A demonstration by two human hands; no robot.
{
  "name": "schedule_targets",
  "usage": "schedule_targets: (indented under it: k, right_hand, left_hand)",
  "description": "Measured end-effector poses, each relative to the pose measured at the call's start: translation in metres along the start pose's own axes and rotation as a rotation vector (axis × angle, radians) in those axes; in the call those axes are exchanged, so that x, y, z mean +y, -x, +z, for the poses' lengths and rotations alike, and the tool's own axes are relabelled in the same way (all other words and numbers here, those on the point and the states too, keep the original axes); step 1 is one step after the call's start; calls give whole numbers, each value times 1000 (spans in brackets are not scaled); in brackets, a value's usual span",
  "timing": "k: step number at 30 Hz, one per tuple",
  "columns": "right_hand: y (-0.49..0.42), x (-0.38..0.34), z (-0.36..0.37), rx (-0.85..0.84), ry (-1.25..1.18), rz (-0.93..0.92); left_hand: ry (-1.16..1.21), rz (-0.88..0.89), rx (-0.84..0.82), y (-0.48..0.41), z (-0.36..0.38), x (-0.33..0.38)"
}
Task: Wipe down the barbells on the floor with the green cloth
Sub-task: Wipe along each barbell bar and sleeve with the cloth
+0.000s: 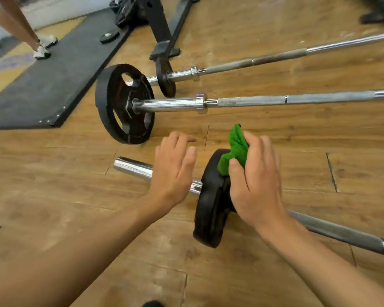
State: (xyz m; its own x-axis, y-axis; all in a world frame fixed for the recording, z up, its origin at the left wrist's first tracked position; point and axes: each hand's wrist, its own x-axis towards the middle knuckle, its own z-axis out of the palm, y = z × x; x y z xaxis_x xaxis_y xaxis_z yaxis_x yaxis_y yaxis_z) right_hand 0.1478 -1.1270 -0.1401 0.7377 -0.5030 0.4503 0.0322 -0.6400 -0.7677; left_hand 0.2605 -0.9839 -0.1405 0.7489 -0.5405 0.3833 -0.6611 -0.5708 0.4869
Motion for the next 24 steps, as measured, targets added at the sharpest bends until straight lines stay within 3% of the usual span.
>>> schedule_targets:
  k: [3,6,10,12,20,22,24]
  right_hand:
    - [-10,-46,13,-32,-121,-41]
    - [-21,-83,42,-139,-181,54]
    - [-30,-78,95,-502,247,217]
    - [-28,-68,109,-593,398,284]
    - [-24,-64,110,-678,1061,65]
    - [-24,-51,96,-692,1169,0]
    - [-22,-38,75,-667,1128,-88]
  left_hand:
    - [-16,61,10,6,-31,-41]
    - [-24,52,29,12,-51,-78]
    - [-3,28,31,27,-50,-116]
    - [-26,26,-27,37,-38,-126]
    - [102,159,-301,60,35,-107]
    - [26,162,-350,55,52,-102]
    - [-77,165,-356,53,60,-99]
